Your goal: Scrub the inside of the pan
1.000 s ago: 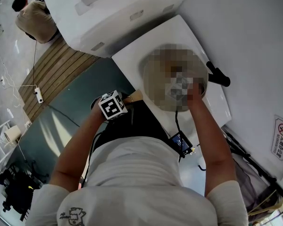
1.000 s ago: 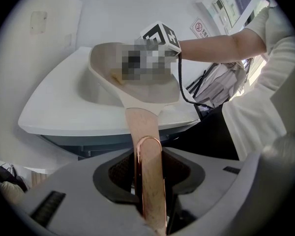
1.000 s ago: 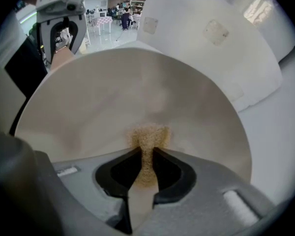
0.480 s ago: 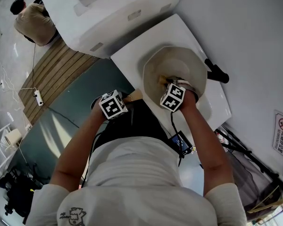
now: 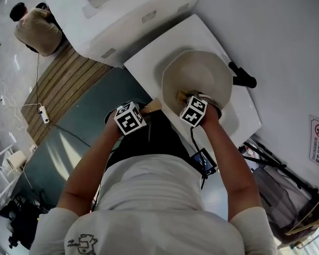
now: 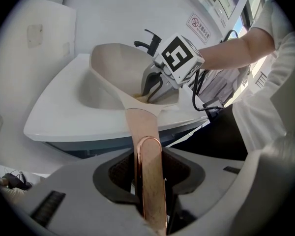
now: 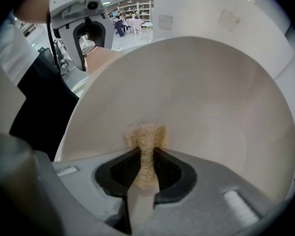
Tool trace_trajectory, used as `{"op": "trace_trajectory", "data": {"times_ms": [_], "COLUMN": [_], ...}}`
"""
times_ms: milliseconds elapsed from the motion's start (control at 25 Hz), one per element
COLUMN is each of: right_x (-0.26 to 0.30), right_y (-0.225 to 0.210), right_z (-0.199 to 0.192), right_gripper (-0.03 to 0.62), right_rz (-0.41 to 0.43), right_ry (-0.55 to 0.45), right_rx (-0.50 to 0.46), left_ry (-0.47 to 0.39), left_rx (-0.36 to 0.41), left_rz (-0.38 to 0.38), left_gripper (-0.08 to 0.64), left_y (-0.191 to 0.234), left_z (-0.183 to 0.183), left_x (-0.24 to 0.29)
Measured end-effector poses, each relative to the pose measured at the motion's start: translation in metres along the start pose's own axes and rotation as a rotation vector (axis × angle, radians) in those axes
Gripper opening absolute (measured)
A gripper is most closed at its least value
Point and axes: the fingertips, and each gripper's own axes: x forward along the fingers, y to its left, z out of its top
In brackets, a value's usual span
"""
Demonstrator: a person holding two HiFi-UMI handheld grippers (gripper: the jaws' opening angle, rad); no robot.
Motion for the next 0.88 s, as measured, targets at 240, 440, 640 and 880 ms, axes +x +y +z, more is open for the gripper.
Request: {"op": "trace_trajectory", "data": {"times_ms": [240,440,640,880], "right_x": [-0.004,-0.011,-0.025,-0.050], "right_y": [-0.001,-0.002,-0.006,-0.008], "right_z": [0.003,0.002,0.007,0.011], "right_gripper": [0.084,0.084,0.084,0.084], "right_rz": [0.001,-0.043,-0.095,-0.161], "right_ry": [-0.020,-0.040,-0.092,-0.154], "right_rx": [0.054,0.106,0.163,0.235], "left_ry": [-0.030,-0.033,-0.063,-0.087], "left_rx": [0.014,0.020,0.013,0.042], "left_rz": [0.046,0.072,0.084,0.109], "left_gripper": [0.146,0.149,0.156,0.160], "left_y": [0.002,0.004,0.006,0.004], "left_z": [0.001,0.001,0.000,0.000], "left_x": [-0.001,-0.003,-0.010,-0.023]}}
